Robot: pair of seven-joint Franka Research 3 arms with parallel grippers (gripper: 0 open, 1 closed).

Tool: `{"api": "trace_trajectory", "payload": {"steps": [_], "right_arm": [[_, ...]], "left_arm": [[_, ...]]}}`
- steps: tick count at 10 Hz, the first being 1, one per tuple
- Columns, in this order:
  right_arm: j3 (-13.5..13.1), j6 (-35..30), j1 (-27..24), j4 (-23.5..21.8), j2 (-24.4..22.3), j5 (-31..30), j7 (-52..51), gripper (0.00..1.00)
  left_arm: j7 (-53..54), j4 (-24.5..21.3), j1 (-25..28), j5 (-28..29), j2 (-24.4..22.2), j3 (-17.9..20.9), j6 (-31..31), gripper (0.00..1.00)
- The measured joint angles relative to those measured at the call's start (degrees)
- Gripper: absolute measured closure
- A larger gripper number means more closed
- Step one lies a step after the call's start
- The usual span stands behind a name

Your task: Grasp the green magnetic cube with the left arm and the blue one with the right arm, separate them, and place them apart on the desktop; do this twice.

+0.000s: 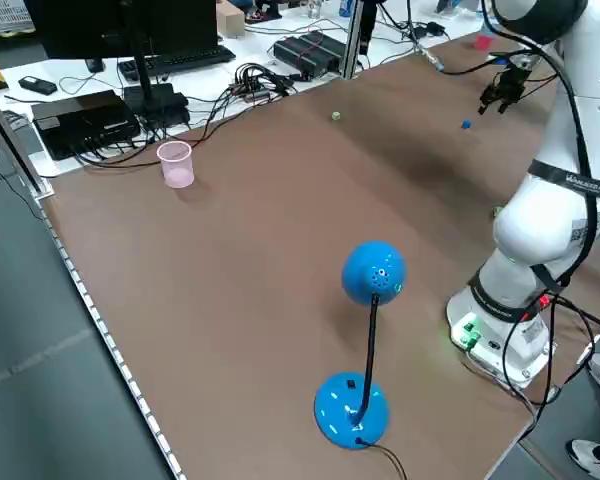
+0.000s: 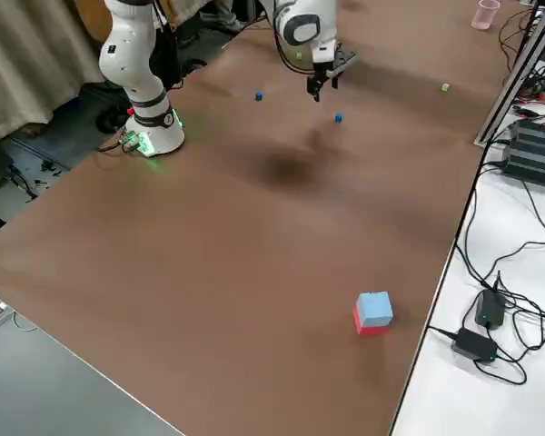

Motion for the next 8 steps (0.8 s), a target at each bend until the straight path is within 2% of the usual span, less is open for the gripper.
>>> {"api": "trace_trajectory", "payload": {"steps": [2,3,6,8], "right_arm": [[-1.8,0.0,-0.1,3.7,4.2,-3.3,-6.7,0.00],[-2.6,-0.1,-0.2,5.4,5.7,-3.6,-9.8,0.02],[-3.4,-0.1,-0.2,7.7,9.1,-4.1,-13.9,0.07],[-3.3,-0.1,0.2,8.2,10.7,-6.3,-13.9,0.21]], "left_arm": [[18.9,-0.9,2.8,0.0,-5.3,0.0,-5.0,0.00],[24.9,-2.2,3.8,0.0,-8.1,0.0,-5.6,0.00],[37.1,-8.3,4.7,0.0,-14.6,0.0,-3.6,0.00],[39.3,-8.5,4.7,0.0,-15.6,0.0,-2.8,0.00]]}}
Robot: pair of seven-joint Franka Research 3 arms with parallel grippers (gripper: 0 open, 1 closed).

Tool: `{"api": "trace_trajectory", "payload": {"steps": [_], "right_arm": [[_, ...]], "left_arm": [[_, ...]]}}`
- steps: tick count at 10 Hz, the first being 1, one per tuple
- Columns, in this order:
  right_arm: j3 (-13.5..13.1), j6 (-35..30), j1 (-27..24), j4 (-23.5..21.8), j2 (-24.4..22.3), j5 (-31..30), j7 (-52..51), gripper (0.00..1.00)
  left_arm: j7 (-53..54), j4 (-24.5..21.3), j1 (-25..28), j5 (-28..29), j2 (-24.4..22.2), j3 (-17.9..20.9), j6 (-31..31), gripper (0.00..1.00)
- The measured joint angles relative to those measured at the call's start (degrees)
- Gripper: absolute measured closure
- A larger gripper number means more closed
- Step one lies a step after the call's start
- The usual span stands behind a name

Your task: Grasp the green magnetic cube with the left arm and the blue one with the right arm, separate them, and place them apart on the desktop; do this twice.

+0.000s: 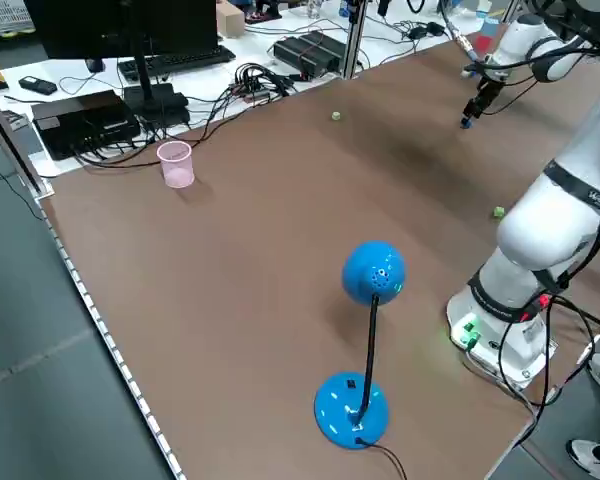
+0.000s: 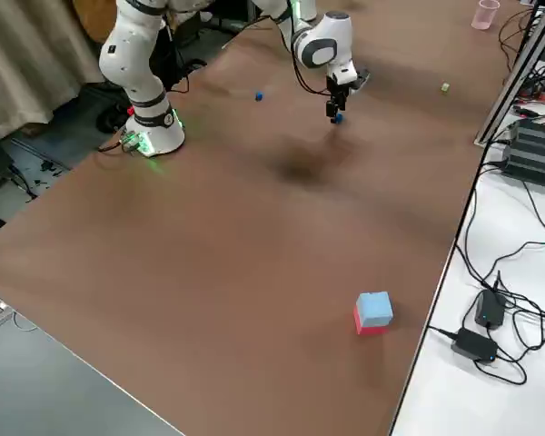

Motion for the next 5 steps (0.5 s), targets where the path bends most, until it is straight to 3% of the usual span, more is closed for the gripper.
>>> {"api": "trace_trajectory", "payload": {"steps": [1,4,5], "right_arm": [[0.0,0.0,0.3,0.1,0.7,-0.7,0.0,0.27],[-0.1,0.2,0.3,1.5,0.9,-0.8,0.0,0.76],[-0.2,0.2,0.2,2.3,0.9,-0.8,0.0,0.77]], "left_arm": [[0.0,0.1,0.0,0.0,0.1,-0.2,0.4,0.00],[0.1,2.0,0.0,0.0,1.6,-0.3,0.7,0.00],[0.1,2.3,0.1,0.0,1.7,-0.3,0.3,0.00]]}}
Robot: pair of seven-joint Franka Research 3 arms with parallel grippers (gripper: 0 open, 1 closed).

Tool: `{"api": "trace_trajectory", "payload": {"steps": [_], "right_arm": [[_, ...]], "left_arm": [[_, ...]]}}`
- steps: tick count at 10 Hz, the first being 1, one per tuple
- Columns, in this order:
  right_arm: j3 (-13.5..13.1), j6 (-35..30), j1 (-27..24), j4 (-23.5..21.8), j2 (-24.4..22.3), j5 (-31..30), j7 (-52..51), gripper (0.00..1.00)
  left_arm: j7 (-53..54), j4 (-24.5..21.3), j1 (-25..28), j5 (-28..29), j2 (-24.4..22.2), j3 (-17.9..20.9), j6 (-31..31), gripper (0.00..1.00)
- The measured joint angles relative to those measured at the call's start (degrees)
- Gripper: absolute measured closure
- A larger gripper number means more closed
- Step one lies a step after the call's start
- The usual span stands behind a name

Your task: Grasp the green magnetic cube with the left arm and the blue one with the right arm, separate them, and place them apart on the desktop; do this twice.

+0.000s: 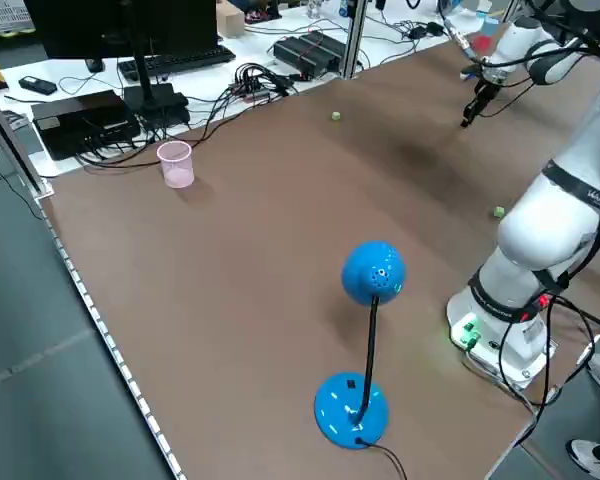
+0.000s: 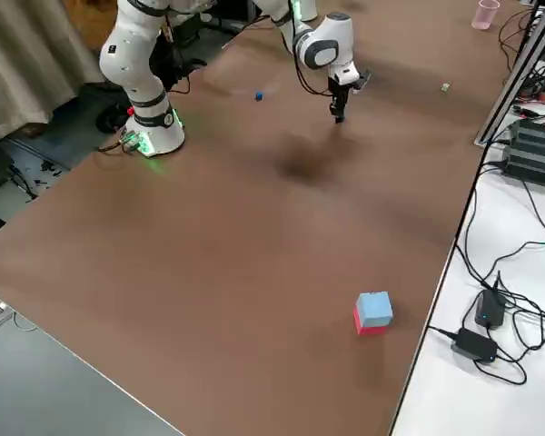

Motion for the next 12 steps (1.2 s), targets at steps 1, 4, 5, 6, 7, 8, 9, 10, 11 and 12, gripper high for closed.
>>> {"api": "trace_trajectory", "payload": {"steps": [1,4,5,6,7,8,9,10,11,12], "right_arm": [[-0.1,0.0,-0.1,0.9,0.0,0.0,0.0,0.77],[-2.8,-0.1,-0.2,8.6,0.4,-0.1,-0.2,0.77],[-4.7,-0.9,0.0,13.0,1.7,-0.1,-0.5,0.77],[-6.0,-2.6,0.2,17.7,4.2,-0.1,-1.2,0.77],[-6.5,-4.9,0.5,23.6,7.8,-0.1,-2.2,0.77],[-6.5,-8.5,1.1,29.5,11.1,-0.1,-3.3,0.77],[-6.6,-13.6,1.6,36.1,14.4,-0.2,-6.0,0.77],[-6.6,-17.9,1.7,42.8,17.5,0.4,-9.7,0.77],[-6.8,-20.3,1.6,48.6,20.3,2.9,-12.5,0.77],[-7.1,-20.9,1.2,53.3,23.0,6.9,-15.5,0.77]], "left_arm": [[0.0,0.5,0.2,0.0,0.0,0.0,-0.6,0.00],[0.1,1.3,0.2,0.0,0.0,-0.1,-2.4,0.00],[0.1,1.7,0.4,0.0,0.0,-0.1,-2.9,0.00],[0.2,2.0,0.4,0.0,0.1,-0.1,-3.1,0.00],[0.2,2.2,0.3,0.0,0.2,-0.1,-3.1,0.00],[0.2,2.3,0.2,0.0,0.4,-0.2,-3.2,0.00],[0.2,2.7,0.2,0.0,0.6,-0.2,-3.2,0.00],[0.2,2.8,0.1,0.0,0.7,-0.2,-3.2,0.00],[0.2,2.9,0.1,0.0,0.8,-0.2,-3.2,0.00],[0.2,2.9,0.4,0.0,0.9,-0.2,-3.7,0.00]]}}
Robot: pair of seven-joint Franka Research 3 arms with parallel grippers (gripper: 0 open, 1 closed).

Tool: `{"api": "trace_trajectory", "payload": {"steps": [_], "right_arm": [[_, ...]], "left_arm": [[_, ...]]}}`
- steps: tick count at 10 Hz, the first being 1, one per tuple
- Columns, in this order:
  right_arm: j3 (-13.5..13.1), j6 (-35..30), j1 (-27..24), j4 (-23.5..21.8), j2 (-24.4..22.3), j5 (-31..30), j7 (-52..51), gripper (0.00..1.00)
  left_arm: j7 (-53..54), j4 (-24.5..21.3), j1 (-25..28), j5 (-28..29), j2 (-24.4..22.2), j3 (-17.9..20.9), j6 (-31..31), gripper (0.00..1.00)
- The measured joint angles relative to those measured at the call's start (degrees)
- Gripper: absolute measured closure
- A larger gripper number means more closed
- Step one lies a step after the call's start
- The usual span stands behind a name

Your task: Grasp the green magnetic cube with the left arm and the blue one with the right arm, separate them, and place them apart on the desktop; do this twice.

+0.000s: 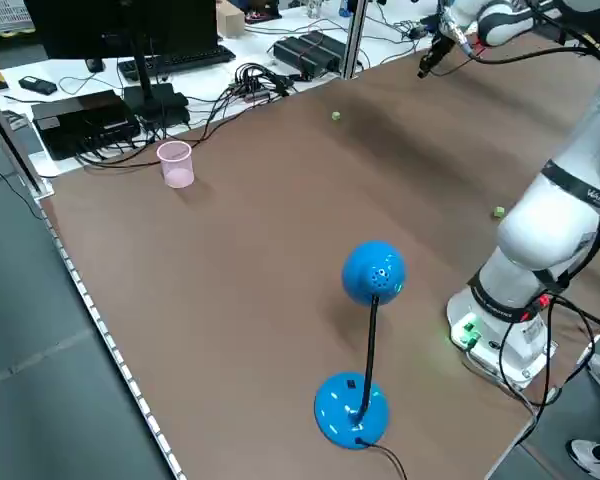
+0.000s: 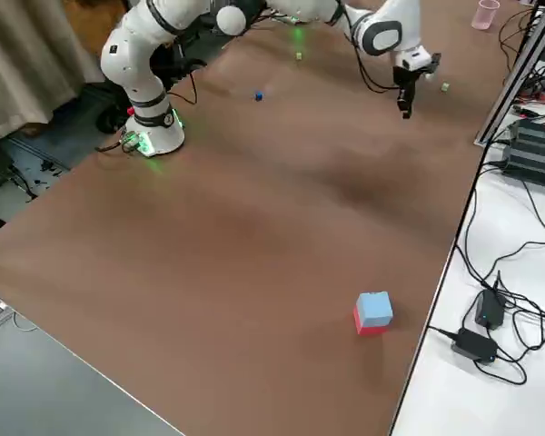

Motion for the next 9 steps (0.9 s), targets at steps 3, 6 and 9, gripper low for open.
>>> {"api": "trace_trajectory", "payload": {"steps": [3,6,9], "right_arm": [[-0.1,-0.3,-1.2,10.0,6.7,2.8,-9.7,0.77],[-0.5,1.1,-4.1,12.5,9.1,3.2,-18.0,0.77],[-0.5,1.0,-5.6,12.8,9.3,3.3,-22.6,0.63]], "left_arm": [[0.0,0.0,0.3,0.0,1.4,0.1,-0.9,0.00],[0.0,0.6,0.3,0.0,1.6,0.1,-0.9,0.00],[0.0,0.8,0.3,0.0,1.6,0.1,-0.9,0.00]]}}
